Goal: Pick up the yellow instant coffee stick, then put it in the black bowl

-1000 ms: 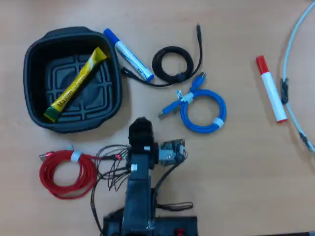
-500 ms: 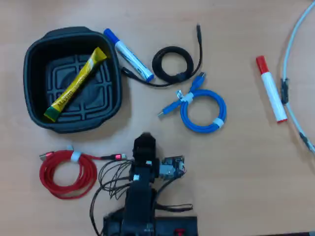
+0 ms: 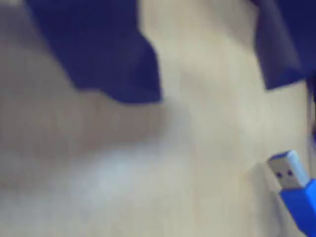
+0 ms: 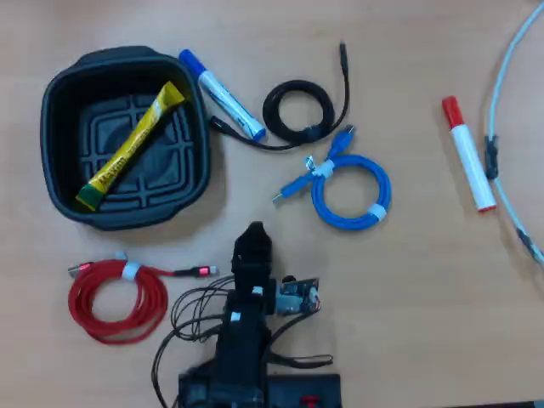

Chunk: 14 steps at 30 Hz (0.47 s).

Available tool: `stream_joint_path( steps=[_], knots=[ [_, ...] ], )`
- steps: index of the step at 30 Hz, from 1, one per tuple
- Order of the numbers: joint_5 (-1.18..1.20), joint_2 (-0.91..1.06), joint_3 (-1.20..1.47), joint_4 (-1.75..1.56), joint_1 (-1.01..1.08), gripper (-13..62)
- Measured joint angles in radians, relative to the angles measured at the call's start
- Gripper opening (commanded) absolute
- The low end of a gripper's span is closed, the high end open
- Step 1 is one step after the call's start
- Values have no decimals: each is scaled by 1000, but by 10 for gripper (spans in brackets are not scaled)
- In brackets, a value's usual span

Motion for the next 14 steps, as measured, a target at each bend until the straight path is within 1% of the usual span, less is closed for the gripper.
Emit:
stream_joint_path(
  steps=[14],
  knots=[
    [-2, 0, 48, -41, 2, 194]
  ],
)
